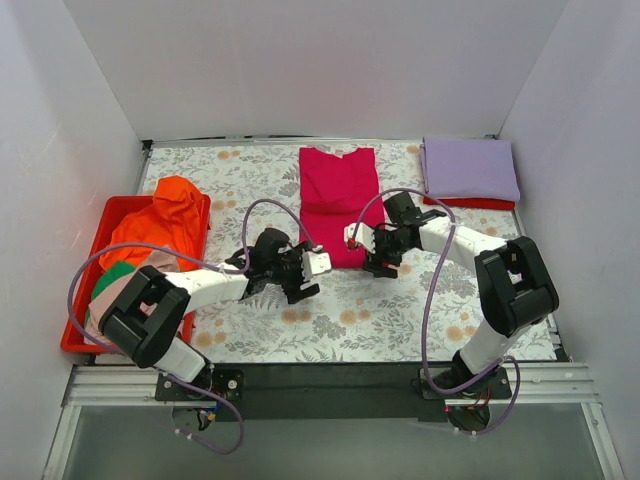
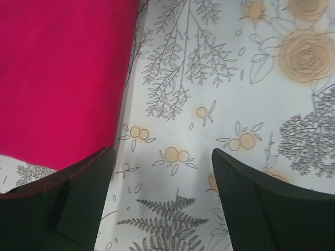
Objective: Fold and stack the t-shirts
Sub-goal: Fold the tshirt
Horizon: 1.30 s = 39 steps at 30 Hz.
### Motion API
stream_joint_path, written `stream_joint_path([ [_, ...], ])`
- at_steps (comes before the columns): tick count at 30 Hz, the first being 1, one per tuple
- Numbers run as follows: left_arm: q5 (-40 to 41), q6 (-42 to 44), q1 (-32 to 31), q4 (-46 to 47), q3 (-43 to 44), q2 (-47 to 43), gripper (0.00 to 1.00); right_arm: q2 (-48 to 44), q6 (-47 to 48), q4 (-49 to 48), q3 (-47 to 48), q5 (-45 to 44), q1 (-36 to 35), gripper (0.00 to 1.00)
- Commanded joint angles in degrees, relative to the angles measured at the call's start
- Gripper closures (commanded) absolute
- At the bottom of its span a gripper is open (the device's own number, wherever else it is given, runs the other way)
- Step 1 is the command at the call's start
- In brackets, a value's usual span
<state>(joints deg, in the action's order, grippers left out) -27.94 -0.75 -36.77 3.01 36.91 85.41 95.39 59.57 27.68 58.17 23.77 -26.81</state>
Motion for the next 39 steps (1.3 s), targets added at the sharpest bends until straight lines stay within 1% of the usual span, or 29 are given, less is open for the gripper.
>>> stream_joint_path([
  [1, 4.4, 3.7, -0.1, 5.8, 1.4, 0.5, 0.26, -2.1, -1.1, -4.5, -1.0, -2.7, -0.6, 0.23],
  [8, 7.2, 7.8, -0.1, 8.3, 3.4, 3.5, 0.26, -1.2, -2.4, -6.4, -0.4, -2.9, -0.7, 0.24],
  [12, 9.0, 9.3, -0.1, 8.4, 5.8, 9.2, 0.27, 0.9, -4.6, -8.3, 0.4, -4.7, -0.7, 0.27],
  [16, 10.5, 9.7, -0.1, 8.0, 7.0, 11.9, 0.29, 2.7, -5.4, -8.7, 0.6, -5.8, -0.7, 0.30],
  [18, 11.3, 10.2, -0.1, 6.7, 7.1, 12.9, 0.32, 2.6, -5.7, -9.0, 0.1, -5.6, -0.7, 0.34],
  [19, 11.7, 10.1, -0.1, 6.5, 7.1, 13.0, 0.35, 2.6, -5.9, -9.4, -0.1, -5.6, -0.7, 0.36],
  [20, 11.8, 10.2, -0.1, 6.5, 6.6, 12.9, 0.36, 2.7, -6.3, -9.7, -0.6, -5.8, -0.8, 0.44],
  [21, 11.9, 10.1, -0.1, 6.8, 6.3, 12.9, 0.37, 3.0, -6.7, -10.0, -0.7, -6.1, -0.7, 0.49],
  [22, 12.0, 9.8, -0.1, 7.1, 6.1, 12.7, 0.41, 3.1, -7.4, -10.1, -0.9, -6.4, -0.7, 0.53],
  [23, 12.1, 9.6, -0.1, 7.1, 6.0, 12.7, 0.43, 3.2, -7.5, -10.1, -1.0, -6.4, -0.8, 0.60],
  [25, 11.9, 9.5, -0.1, 6.5, 6.1, 12.5, 0.50, 3.4, -7.5, -9.9, -1.7, -5.8, -0.7, 0.67],
  [26, 11.9, 9.4, -0.1, 6.1, 6.0, 12.2, 0.59, 3.1, -7.4, -9.9, -2.1, -5.5, -0.7, 0.75],
  [28, 11.7, 9.3, -0.1, 5.7, 5.6, 11.9, 0.74, 2.4, -7.3, -9.7, -3.1, -4.6, -0.7, 0.92],
  [29, 11.2, 8.9, -0.1, 5.5, 5.5, 11.5, 0.88, 2.2, -7.2, -9.5, -3.3, -4.1, -0.7, 0.99],
  [31, 10.5, 8.3, -0.1, 5.4, 4.8, 10.8, 0.99, 1.0, -7.0, -8.2, -4.3, -1.8, -0.8, 0.99],
  [35, 7.0, 5.7, -0.4, 2.1, 3.9, 7.6, 1.00, -1.8, -4.1, -3.6, -6.7, 1.8, -1.8, 0.99],
  [37, 4.7, 3.1, -1.3, -1.1, 2.2, 2.6, 1.00, -4.2, -2.3, 0.7, -8.1, 2.1, -3.0, 0.99],
  [38, 3.0, 2.3, -2.3, -2.0, 1.2, 0.3, 1.00, -6.3, 0.1, 2.4, -9.6, 2.4, -3.3, 0.99],
  [39, 1.8, 1.2, -3.0, -4.5, 0.5, -3.5, 1.00, -7.7, 1.0, 4.0, -10.4, 2.6, -3.5, 0.99],
])
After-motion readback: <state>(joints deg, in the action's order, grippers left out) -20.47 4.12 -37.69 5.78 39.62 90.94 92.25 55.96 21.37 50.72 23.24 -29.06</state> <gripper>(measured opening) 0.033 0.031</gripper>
